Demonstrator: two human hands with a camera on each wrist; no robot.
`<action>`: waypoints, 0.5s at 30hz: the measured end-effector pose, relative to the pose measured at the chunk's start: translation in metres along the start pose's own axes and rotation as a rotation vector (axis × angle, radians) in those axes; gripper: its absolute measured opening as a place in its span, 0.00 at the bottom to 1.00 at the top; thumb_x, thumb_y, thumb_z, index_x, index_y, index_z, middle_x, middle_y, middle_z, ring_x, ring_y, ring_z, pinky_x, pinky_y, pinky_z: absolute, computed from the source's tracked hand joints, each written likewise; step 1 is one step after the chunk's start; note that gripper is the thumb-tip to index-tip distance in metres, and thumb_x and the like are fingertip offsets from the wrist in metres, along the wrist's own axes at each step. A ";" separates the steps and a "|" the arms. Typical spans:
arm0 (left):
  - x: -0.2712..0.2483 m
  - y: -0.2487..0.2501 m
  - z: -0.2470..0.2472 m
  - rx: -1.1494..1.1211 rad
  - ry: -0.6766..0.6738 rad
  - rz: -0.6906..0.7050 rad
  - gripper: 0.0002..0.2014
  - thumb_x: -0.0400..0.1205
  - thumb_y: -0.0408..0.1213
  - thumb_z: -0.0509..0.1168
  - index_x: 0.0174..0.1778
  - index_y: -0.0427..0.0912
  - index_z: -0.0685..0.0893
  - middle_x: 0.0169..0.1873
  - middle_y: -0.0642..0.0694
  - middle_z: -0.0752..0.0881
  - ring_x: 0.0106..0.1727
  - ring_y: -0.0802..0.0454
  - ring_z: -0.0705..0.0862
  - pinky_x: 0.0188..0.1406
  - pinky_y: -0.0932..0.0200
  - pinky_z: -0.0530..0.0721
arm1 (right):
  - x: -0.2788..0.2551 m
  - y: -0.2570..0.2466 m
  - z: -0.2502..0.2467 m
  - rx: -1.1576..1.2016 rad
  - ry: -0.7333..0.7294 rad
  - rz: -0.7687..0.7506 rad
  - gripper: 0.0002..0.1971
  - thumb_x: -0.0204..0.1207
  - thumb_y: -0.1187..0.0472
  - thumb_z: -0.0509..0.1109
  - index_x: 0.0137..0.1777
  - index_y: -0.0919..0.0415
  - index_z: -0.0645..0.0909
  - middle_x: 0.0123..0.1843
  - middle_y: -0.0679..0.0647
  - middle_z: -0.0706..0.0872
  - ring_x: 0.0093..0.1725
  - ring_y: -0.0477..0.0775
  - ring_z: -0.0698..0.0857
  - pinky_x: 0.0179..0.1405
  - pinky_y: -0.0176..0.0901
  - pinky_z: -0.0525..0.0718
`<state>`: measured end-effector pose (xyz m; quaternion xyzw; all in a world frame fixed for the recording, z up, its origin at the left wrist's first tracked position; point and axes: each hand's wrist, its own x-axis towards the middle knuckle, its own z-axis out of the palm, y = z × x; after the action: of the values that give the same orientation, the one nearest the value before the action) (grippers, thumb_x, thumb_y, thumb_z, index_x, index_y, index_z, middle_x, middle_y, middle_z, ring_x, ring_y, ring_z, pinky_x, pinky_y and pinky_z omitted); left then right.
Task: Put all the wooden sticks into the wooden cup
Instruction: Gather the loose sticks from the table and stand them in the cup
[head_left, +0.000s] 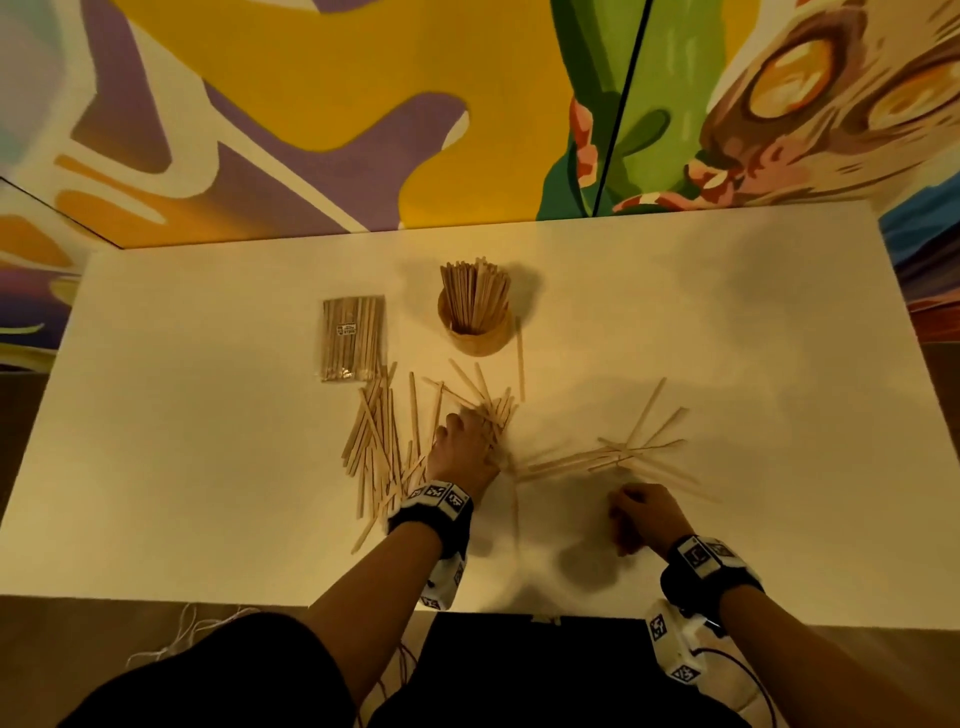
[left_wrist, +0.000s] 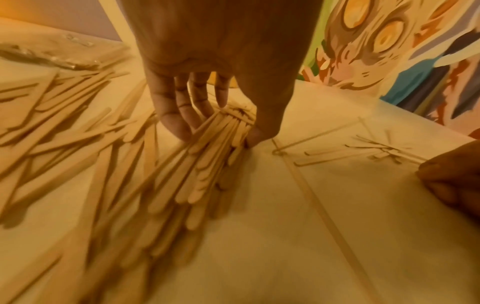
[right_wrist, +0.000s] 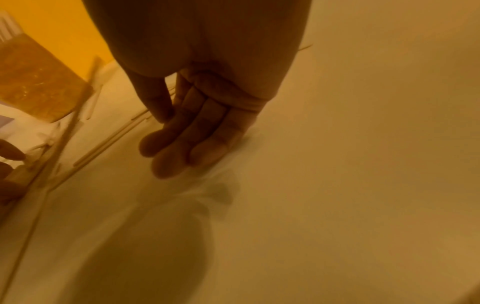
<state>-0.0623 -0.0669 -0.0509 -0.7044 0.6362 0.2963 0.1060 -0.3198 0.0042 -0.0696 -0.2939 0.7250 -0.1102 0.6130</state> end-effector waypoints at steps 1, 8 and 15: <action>0.001 0.000 -0.001 -0.026 0.011 0.008 0.35 0.76 0.40 0.68 0.76 0.37 0.60 0.66 0.37 0.73 0.67 0.36 0.75 0.63 0.43 0.79 | 0.001 0.000 -0.001 0.007 -0.009 0.002 0.16 0.83 0.62 0.65 0.36 0.72 0.82 0.23 0.65 0.84 0.19 0.61 0.84 0.20 0.46 0.84; 0.008 -0.007 -0.003 -0.285 0.062 -0.103 0.22 0.81 0.47 0.67 0.62 0.36 0.70 0.52 0.37 0.84 0.51 0.37 0.83 0.43 0.51 0.77 | 0.003 -0.002 -0.006 0.056 -0.082 0.026 0.16 0.82 0.63 0.66 0.35 0.72 0.82 0.21 0.62 0.83 0.19 0.61 0.84 0.20 0.47 0.86; 0.002 -0.008 0.015 -0.531 0.236 -0.267 0.26 0.77 0.47 0.74 0.62 0.36 0.74 0.43 0.41 0.84 0.42 0.46 0.80 0.38 0.58 0.73 | 0.005 -0.002 -0.010 0.108 -0.129 0.021 0.15 0.82 0.64 0.67 0.35 0.73 0.82 0.21 0.62 0.82 0.18 0.60 0.83 0.20 0.48 0.85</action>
<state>-0.0585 -0.0591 -0.0662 -0.8143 0.4463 0.3519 -0.1181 -0.3296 -0.0023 -0.0709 -0.2596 0.6801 -0.1235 0.6744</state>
